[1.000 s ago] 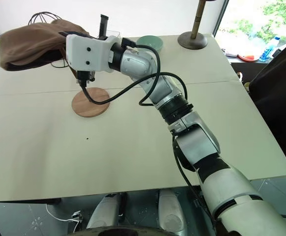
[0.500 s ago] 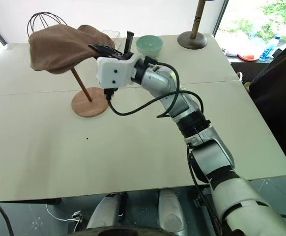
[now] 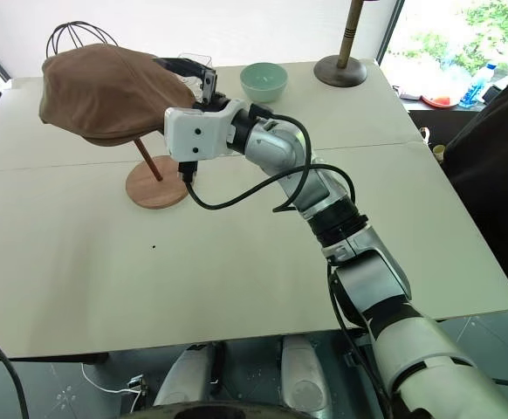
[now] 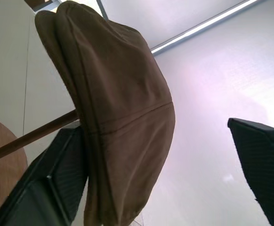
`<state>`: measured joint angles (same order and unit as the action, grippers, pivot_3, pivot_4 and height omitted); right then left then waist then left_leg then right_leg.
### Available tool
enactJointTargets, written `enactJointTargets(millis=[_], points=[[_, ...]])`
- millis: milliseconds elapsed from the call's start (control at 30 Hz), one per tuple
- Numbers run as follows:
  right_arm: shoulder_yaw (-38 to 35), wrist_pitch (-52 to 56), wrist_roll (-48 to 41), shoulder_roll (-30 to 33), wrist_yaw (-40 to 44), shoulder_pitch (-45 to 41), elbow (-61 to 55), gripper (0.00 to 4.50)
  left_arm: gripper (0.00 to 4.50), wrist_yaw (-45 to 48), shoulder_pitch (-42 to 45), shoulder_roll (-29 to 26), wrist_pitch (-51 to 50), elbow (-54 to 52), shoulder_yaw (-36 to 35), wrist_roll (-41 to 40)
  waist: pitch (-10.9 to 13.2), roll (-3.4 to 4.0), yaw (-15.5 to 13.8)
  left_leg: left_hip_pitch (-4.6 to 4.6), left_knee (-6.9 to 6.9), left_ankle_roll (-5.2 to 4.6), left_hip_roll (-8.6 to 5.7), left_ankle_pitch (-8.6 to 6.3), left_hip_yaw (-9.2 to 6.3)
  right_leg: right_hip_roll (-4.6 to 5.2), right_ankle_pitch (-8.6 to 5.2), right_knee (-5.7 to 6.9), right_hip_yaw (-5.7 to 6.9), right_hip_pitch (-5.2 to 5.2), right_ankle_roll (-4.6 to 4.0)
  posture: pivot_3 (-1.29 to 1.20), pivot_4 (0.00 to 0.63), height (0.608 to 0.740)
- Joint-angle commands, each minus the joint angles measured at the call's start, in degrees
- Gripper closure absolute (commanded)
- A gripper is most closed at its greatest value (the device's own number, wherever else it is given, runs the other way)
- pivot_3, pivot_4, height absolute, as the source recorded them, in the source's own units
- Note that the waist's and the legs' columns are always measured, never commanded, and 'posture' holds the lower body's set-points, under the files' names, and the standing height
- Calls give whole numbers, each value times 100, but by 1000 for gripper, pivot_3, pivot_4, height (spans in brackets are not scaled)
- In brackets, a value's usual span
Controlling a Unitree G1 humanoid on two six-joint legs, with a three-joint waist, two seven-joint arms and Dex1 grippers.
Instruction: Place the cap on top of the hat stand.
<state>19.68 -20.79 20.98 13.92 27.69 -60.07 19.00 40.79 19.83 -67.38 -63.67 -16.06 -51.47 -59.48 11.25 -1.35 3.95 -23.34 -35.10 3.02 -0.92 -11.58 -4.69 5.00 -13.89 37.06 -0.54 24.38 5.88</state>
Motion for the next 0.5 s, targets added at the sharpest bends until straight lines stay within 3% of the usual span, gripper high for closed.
enactJointTargets(millis=[33, 167, 267, 500], points=[[-196, -212, -249, 288, 207, 80, -509, 208, 0, 293, -86, -169, 259, 62, -283, 143, 0, 0, -16, -1, 0, 0, 0, 0, 0, 1, 0, -1, 0, 0, 0, 0, 150, 740], [-283, -309, -714, 875, 810, 571, -1041, 208, 0, 774, -295, -273, 493, 73, -98, 327, -1, -2, -43, -2, -1, 0, 0, 0, 2, 2, 0, -5, 1, -2, 0, 0, 150, 740], [-457, 5, -1591, 1534, 1775, 982, -1514, 208, 0, 1201, -465, -409, 844, -18, 201, 566, 0, -1, -73, -2, -2, 0, -1, 0, 4, 3, -1, -5, 0, -3, -1, 0, 150, 740], [-1484, 3293, -4277, 3111, 3915, 868, -2129, 208, 0, 1916, -35, -921, 2077, 117, 1498, 1274, 6, 2, -150, -2, -6, -1, 5, 0, 12, 1, -12, -7, -3, -3, -20, 0, 150, 740]])
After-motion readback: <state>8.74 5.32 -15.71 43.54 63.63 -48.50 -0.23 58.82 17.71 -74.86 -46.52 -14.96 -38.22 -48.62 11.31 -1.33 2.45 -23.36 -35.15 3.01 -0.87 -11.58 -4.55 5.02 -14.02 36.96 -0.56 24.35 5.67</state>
